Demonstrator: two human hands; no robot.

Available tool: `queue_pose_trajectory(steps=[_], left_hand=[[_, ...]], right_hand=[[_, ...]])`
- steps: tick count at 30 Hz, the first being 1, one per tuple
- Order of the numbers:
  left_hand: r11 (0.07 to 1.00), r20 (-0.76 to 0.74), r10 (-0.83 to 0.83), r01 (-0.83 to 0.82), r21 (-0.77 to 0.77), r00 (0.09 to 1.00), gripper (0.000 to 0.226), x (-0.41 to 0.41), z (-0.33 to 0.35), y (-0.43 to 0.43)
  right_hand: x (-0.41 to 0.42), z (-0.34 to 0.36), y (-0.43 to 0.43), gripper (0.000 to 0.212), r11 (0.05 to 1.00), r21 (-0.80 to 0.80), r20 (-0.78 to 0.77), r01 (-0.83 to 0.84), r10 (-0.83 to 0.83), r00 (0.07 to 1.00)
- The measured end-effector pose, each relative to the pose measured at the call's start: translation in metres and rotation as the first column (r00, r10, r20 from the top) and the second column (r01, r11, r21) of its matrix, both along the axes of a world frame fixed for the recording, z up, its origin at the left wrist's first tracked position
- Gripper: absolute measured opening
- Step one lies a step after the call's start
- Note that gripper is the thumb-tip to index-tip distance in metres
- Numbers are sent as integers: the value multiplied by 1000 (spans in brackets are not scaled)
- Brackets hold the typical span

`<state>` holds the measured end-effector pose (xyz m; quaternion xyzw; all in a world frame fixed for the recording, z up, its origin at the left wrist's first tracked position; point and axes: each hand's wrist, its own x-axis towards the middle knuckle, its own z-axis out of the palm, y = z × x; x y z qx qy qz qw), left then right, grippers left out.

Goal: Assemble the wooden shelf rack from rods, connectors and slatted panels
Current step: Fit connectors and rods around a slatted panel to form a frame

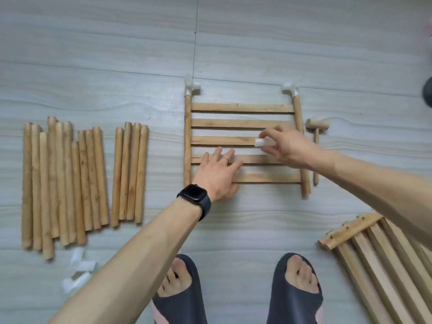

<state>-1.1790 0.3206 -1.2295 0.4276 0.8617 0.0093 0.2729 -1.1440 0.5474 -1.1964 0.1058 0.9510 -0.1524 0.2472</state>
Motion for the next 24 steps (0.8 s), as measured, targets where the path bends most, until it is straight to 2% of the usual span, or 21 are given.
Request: queue_pose_trajectory(steps=[2,3,4,6,8,11,14,16,18,20,22,24], left_hand=[[989,8,-67,68,-128,998,66,5,-7,5],[984,-5,-82,80,-156,997,65,4,-8,5],[983,-32,-93,86,-161,995,62,2,-8,4],[985,-96,-107,92,-143,990,57,-7,-4,1],[985,-138,-122,103,-140,983,61,-19,-2,-1],[985,-130,-82,61,-160,988,78,-30,0,-2],[976,-132,-65,35,-216,989,81,-29,1,4],[990,-132,-70,52,-132,989,80,-17,6,15],[993,-20,-15,17,120,1000,72,5,11,31],[961,271,21,-94,259,962,56,30,15,46],[953,561,65,-218,210,826,40,54,14,58],[929,685,129,-329,170,717,33,69,8,64]], right_hand=[[23,15,16,36,984,-93,-60,153,-159,985],[40,21,21,34,946,-181,-40,269,-280,959],[60,24,24,31,862,-309,18,402,-417,909],[100,22,17,29,574,-545,161,611,-643,749],[132,10,2,26,288,-644,289,708,-766,575],[165,-11,-24,15,-69,-686,453,724,-820,351],[183,-24,-38,19,-311,-678,583,666,-780,228],[188,-26,-41,28,-458,-651,666,606,-728,165],[188,-23,-41,34,-543,-631,718,554,-678,154],[184,-20,-36,32,-578,-636,735,511,-656,172],[180,-17,-31,28,-607,-641,744,470,-642,186],[175,-16,-25,30,-617,-647,747,448,-631,209]])
